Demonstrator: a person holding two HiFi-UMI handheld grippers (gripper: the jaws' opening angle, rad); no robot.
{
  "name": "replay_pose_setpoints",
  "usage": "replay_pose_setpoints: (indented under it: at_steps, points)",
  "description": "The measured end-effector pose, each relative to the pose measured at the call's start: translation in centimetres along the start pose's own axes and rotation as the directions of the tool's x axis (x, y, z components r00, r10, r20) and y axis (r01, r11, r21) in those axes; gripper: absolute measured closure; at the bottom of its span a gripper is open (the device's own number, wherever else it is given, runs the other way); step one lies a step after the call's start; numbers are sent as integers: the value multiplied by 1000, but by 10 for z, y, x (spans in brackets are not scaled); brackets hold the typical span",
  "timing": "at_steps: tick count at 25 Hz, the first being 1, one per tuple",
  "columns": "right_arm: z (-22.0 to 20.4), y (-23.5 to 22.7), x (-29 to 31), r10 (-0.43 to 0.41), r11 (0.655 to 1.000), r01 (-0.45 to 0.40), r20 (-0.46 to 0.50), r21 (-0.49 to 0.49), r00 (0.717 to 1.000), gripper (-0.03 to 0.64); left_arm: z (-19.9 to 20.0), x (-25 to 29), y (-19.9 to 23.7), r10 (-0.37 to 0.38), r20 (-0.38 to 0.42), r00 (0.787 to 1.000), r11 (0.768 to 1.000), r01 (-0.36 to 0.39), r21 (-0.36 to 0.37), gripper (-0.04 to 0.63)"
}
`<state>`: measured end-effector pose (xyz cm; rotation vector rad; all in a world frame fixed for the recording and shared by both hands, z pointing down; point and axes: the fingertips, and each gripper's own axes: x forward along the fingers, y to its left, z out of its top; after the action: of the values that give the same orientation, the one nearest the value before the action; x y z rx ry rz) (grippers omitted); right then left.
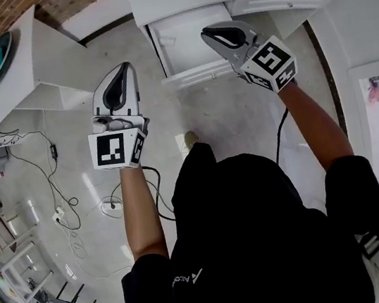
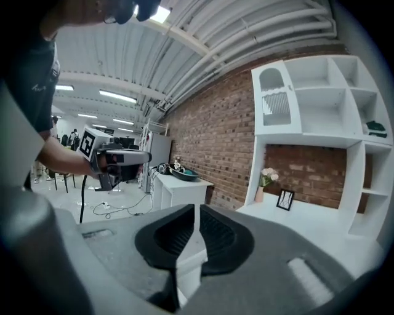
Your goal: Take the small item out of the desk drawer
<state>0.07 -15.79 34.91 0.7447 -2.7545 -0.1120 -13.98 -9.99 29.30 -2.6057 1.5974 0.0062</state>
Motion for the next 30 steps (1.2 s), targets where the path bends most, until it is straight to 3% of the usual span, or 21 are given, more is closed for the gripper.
replay_pose_setpoints:
  at_steps: [4, 8, 18, 30]
  points:
    - [-25, -14, 61, 22, 1000, -24, -125, -10, 992, 575, -18, 30, 42, -41, -5, 999, 999, 41, -13, 595]
    - [-64, -23, 114, 67, 996, -80, -267, -38, 961, 547, -40, 57, 78, -60, -8, 998, 998, 59, -27, 595]
    - [-181, -47, 218, 160, 975, -217, -544, -41, 823, 498, -110, 118, 143, -12, -43, 999, 994, 8, -106, 595]
    - [-319, -70, 306, 207, 959, -284, -707, 10, 676, 428, -183, 165, 180, 19, -134, 991, 989, -39, -142, 595]
